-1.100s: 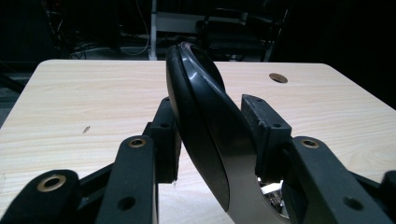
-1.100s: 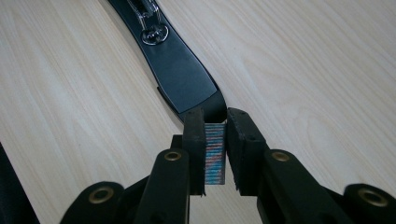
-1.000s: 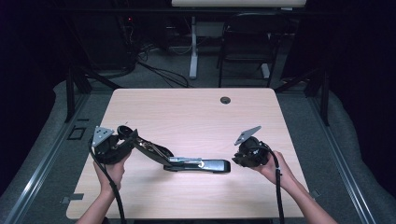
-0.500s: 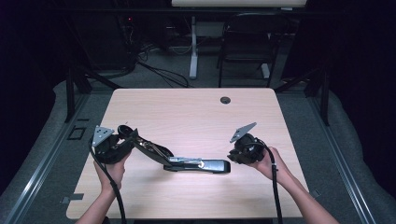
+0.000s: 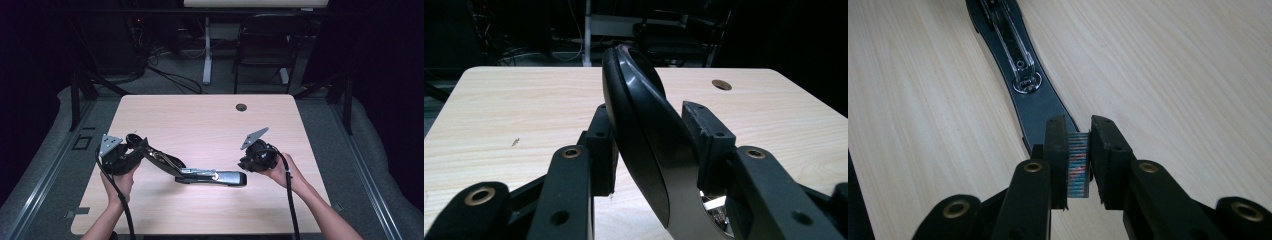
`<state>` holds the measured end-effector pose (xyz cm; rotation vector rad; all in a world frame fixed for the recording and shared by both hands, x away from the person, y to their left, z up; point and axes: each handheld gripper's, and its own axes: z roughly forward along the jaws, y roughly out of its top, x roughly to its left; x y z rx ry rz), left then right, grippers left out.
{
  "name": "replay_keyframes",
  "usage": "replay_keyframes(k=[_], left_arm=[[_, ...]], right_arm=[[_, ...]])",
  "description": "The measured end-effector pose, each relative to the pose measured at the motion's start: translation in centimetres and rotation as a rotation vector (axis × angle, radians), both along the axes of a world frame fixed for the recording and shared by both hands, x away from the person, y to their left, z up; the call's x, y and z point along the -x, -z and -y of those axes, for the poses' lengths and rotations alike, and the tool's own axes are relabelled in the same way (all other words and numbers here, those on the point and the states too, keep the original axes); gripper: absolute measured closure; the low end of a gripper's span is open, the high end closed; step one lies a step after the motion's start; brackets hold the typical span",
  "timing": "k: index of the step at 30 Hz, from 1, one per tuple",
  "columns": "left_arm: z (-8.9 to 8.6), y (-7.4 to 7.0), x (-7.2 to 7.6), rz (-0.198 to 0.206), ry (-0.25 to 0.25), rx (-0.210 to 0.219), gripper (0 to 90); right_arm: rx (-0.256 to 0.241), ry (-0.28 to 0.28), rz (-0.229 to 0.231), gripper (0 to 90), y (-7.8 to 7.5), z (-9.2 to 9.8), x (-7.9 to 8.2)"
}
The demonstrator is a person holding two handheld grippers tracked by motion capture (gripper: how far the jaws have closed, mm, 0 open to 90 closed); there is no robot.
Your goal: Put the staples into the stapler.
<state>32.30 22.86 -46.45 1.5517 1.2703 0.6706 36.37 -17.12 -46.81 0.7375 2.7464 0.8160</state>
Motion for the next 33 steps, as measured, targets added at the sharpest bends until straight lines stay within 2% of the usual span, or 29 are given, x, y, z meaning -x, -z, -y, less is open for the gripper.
replay_keyframes(k=[19, 33], left_arm=[[-0.1, 0.0, -0.1, -0.002, 0.006, -0.004, 60.3], [-0.2, 0.1, 0.0, -0.002, 0.006, -0.002, 60.3]], right_arm=[[-0.049, -0.075, -0.009, 78.6, -0.2, -3.0, -1.6], [-0.051, -0.132, -0.023, 78.6, 0.2, -5.6, -2.4]])
